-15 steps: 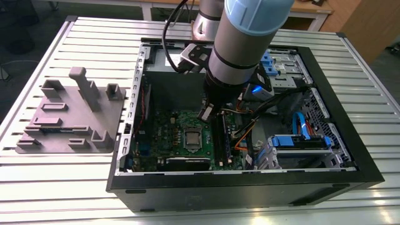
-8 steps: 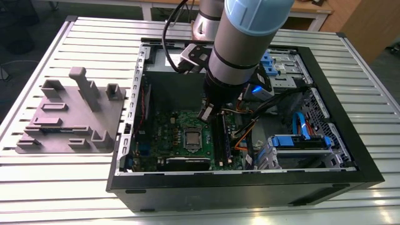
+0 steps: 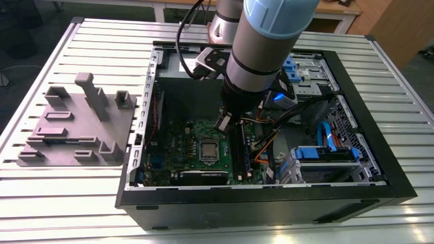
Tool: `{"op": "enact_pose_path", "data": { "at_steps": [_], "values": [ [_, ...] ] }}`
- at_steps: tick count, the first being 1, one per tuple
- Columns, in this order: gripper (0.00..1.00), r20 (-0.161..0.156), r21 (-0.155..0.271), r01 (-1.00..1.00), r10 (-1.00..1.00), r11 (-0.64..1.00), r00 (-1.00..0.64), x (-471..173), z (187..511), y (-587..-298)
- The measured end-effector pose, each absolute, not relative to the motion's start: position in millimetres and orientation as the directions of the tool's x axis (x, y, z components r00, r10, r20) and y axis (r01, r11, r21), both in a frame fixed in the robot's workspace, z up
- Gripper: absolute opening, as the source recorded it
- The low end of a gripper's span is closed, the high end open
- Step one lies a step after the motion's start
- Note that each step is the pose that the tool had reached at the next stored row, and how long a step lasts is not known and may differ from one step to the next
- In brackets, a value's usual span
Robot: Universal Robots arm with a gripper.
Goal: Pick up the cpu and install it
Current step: 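Install the first cpu locking lever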
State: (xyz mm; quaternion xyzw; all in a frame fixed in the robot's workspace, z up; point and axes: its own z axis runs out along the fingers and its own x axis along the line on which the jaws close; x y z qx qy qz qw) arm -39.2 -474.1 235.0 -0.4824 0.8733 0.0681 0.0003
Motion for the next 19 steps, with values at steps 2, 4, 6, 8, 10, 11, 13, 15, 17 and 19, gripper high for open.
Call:
{"op": "enact_pose_path", "data": {
  "at_steps": [2,4,6,8,10,11,13,15,17,19],
  "values": [
    [0.10,-0.066,0.119,-0.843,-0.843,0.525,-0.534,-39.2,235.0,-474.1],
    [0.10,-0.066,0.119,-0.843,-0.843,0.525,-0.534,-39.2,235.0,-474.1],
    [0.10,-0.066,0.119,-0.843,-0.843,0.525,-0.534,-39.3,235.0,-474.2],
    [0.10,-0.066,0.119,-0.848,-0.848,0.517,-0.526,-39.3,235.0,-474.7],
    [0.10,-0.066,0.119,-0.860,-0.860,0.497,-0.506,-39.3,235.0,-474.7],
    [0.10,-0.066,0.119,-0.866,-0.867,0.485,-0.495,-39.3,235.0,-474.7],
    [0.10,-0.066,0.119,-0.876,-0.877,0.467,-0.477,-39.6,234.8,-475.3],
    [0.10,-0.066,0.118,-0.880,-0.881,0.459,-0.469,-39.8,234.8,-477.2],
    [0.10,-0.066,0.118,-0.882,-0.883,0.456,-0.465,-40.7,234.8,-480.3],
    [0.10,-0.066,0.118,-0.883,-0.884,0.454,-0.463,-41.0,234.8,-482.2]
  ]
}}
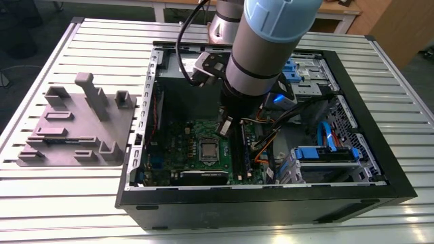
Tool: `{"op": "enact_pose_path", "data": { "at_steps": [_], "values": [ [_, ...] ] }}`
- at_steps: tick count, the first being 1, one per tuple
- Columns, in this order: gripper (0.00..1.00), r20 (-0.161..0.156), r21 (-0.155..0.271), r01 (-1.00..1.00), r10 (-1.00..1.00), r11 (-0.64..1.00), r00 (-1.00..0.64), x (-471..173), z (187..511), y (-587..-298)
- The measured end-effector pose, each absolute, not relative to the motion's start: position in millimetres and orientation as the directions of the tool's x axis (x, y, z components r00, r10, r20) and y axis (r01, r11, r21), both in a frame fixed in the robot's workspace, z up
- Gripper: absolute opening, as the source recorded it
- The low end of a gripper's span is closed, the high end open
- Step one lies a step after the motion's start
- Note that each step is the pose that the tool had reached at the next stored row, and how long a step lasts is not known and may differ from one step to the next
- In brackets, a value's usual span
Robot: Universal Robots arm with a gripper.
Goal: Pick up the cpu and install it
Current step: 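Install the first cpu locking lever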
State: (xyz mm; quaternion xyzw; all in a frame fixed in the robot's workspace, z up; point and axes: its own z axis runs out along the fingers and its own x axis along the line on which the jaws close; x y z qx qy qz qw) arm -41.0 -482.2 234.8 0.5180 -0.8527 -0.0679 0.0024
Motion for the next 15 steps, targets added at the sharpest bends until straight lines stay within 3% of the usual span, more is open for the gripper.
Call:
{"op": "enact_pose_path", "data": {
  "at_steps": [15],
  "values": [
    [0.10,-0.066,0.118,-0.883,-0.884,0.454,-0.463,-41.4,234.9,-482.7]
  ]
}}
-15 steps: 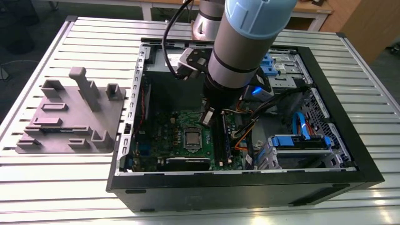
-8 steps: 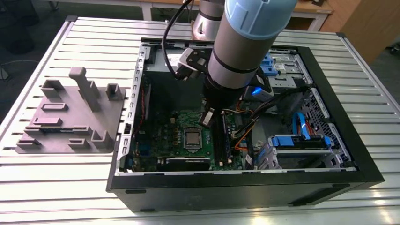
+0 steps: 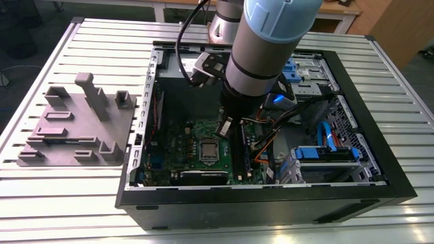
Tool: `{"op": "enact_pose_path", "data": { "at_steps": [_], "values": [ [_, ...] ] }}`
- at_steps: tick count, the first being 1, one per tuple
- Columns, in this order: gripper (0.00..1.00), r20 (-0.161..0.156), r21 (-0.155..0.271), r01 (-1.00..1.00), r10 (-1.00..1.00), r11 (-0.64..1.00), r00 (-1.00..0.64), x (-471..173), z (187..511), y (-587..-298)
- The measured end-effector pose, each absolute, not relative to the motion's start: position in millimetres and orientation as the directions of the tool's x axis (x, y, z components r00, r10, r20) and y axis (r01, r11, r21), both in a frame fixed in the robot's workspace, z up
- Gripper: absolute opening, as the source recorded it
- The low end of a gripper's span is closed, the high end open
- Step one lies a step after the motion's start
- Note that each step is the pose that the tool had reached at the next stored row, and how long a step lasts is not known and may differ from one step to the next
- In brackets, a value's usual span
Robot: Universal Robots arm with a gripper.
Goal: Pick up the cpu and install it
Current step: 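Install the first cpu locking lever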
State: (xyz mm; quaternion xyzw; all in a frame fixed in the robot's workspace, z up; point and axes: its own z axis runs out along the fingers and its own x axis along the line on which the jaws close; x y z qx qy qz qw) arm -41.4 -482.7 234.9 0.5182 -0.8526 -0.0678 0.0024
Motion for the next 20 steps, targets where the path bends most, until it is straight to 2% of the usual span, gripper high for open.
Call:
{"op": "enact_pose_path", "data": {
  "at_steps": [20],
  "values": [
    [0.10,-0.067,0.118,-0.961,-0.964,0.249,-0.258,-41.8,230.6,-486.6]
  ]
}}
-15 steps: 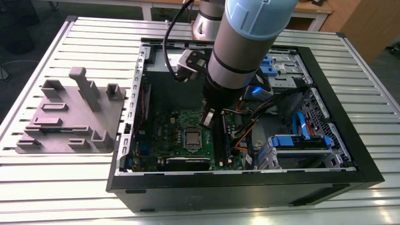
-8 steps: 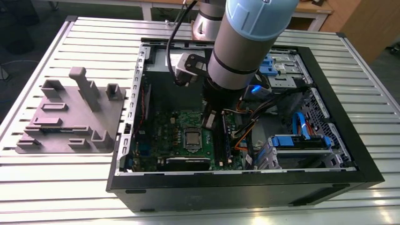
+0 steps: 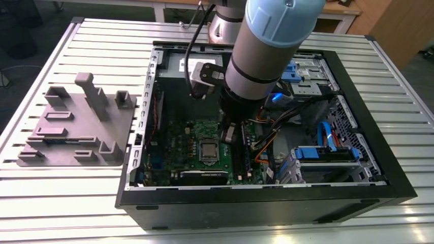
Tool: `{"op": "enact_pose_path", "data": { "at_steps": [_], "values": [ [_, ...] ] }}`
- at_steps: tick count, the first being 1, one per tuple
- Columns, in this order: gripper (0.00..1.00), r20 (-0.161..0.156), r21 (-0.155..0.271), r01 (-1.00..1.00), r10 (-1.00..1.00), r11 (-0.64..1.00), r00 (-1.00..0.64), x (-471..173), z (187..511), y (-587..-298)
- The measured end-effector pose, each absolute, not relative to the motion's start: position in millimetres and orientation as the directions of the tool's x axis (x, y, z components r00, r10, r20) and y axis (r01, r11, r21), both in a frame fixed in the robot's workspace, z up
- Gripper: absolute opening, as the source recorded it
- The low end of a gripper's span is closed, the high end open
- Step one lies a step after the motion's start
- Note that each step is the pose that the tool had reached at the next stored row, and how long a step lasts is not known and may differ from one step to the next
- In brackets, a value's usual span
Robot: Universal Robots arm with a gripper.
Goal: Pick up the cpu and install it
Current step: 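Install the first cpu locking lever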
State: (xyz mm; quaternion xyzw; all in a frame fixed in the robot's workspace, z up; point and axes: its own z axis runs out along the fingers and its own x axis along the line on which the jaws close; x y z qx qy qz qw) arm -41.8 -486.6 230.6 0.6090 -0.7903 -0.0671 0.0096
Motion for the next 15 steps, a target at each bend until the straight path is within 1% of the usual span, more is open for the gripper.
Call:
{"op": "enact_pose_path", "data": {
  "at_steps": [15],
  "values": [
    [0.10,-0.067,0.118,-0.980,-0.983,0.163,-0.171,-42,225,-498]
  ]
}}
